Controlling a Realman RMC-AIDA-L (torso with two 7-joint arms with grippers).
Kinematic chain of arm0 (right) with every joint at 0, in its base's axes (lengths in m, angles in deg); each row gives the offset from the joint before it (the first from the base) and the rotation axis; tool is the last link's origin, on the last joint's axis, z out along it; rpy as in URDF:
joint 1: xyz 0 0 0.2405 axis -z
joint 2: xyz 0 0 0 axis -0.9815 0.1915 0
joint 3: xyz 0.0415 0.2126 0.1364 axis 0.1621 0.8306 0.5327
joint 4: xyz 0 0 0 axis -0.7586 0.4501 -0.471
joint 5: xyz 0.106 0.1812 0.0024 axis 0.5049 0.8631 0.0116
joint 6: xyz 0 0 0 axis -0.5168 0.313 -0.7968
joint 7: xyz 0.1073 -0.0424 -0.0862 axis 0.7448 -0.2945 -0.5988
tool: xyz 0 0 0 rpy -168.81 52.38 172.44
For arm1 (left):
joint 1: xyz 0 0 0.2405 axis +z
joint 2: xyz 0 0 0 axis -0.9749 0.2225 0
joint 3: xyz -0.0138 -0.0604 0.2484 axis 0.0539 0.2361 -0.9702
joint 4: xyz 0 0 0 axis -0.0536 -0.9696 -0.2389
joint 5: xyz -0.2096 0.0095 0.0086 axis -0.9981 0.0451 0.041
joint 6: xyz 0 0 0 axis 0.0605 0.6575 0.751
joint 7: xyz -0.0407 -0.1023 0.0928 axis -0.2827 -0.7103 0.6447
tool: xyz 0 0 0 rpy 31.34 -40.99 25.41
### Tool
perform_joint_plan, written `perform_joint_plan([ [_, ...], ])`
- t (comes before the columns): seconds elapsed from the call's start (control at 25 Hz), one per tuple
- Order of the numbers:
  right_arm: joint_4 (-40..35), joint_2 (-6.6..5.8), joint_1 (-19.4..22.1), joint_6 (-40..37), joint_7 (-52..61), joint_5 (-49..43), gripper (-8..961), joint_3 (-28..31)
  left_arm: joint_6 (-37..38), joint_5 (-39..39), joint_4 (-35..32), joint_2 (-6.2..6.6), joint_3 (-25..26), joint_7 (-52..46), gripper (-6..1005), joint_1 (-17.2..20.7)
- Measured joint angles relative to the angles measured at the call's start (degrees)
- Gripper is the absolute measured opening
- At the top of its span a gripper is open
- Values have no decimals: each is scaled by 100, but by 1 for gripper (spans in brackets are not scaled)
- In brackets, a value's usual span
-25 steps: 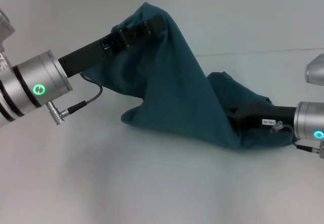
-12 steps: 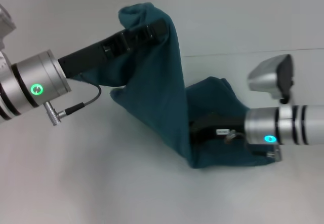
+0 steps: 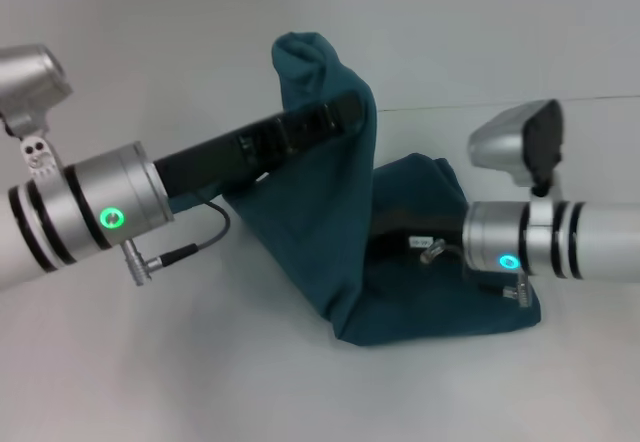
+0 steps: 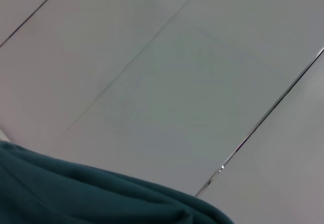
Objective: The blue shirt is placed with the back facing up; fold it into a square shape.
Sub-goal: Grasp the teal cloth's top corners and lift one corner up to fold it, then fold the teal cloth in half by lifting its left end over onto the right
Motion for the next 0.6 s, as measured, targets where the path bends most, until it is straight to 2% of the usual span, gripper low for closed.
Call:
perform_joint_plan([
  [0.12,2,-21,212,93,-211,562,2,-4,-61,-8,89,-2,-30,84,117,-31],
  [0.32,-72,-58,531,395,-252,969,2,54,-112,-42,113,-24,-62,147,118,-48],
  [0.6,-556,-126,1052,525,-230,1321,3,160,-221,-82,298,-56,-62,221,119,-202],
])
